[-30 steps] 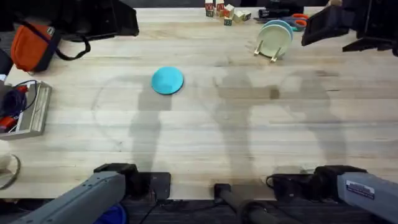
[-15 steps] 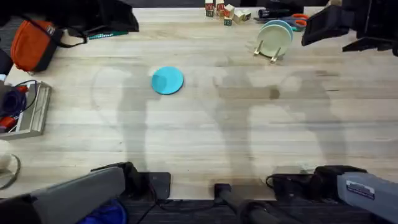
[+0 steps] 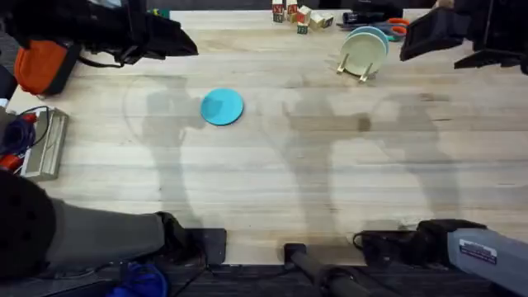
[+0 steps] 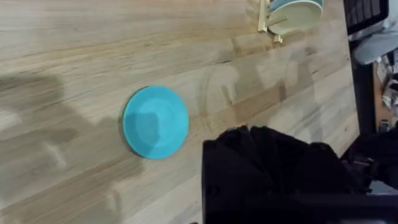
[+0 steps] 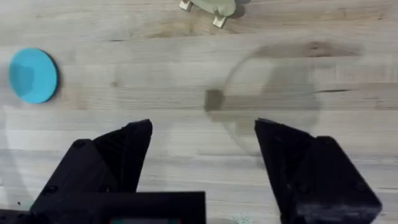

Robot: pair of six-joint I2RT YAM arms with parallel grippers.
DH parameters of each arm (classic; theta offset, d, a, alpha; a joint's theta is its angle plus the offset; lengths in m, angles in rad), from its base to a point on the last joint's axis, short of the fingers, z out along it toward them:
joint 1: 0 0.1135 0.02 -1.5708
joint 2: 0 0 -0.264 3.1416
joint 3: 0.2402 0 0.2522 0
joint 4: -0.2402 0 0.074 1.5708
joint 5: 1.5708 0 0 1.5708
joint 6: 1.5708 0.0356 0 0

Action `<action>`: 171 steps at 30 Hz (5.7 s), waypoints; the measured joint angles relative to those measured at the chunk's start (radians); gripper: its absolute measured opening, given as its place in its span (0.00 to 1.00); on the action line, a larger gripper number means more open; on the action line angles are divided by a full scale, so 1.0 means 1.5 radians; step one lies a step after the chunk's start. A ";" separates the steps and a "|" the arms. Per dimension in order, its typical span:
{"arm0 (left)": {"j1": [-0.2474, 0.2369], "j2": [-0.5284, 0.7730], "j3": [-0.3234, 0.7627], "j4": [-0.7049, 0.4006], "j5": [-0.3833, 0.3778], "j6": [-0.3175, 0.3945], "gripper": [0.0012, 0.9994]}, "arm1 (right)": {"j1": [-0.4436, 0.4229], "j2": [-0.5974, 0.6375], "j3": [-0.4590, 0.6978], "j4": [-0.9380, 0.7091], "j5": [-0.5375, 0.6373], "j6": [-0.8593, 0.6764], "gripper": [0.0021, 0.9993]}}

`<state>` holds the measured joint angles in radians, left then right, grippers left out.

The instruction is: Pick up the plates from the table one by one and place each into a slot on the dish rack.

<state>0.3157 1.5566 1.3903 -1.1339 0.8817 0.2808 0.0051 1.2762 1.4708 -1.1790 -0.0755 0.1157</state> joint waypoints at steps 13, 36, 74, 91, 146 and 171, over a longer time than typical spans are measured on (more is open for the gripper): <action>0.000 0.024 0.000 0.001 -0.001 0.018 0.04 | 0.000 0.000 0.000 0.000 0.000 -0.003 0.99; 0.000 0.154 0.000 0.000 -0.043 0.068 0.04 | 0.000 0.000 0.000 0.000 0.000 -0.003 0.99; 0.039 0.413 0.019 -0.001 -0.015 0.085 0.04 | 0.000 0.000 0.000 0.022 0.000 0.043 1.00; 0.044 0.442 0.024 -0.013 0.032 0.088 0.04 | 0.000 0.000 0.000 0.022 0.000 0.045 0.99; 0.044 0.442 0.024 -0.013 0.033 0.088 0.04 | 0.383 0.332 0.003 0.302 -0.227 0.306 1.00; 0.044 0.441 0.024 -0.013 0.033 0.088 0.04 | 0.439 0.470 0.003 0.505 -0.227 0.421 0.99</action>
<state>0.3813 2.2189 1.4261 -1.1535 0.9310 0.4122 0.6630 1.9811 1.4757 -0.4220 -0.4156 0.7478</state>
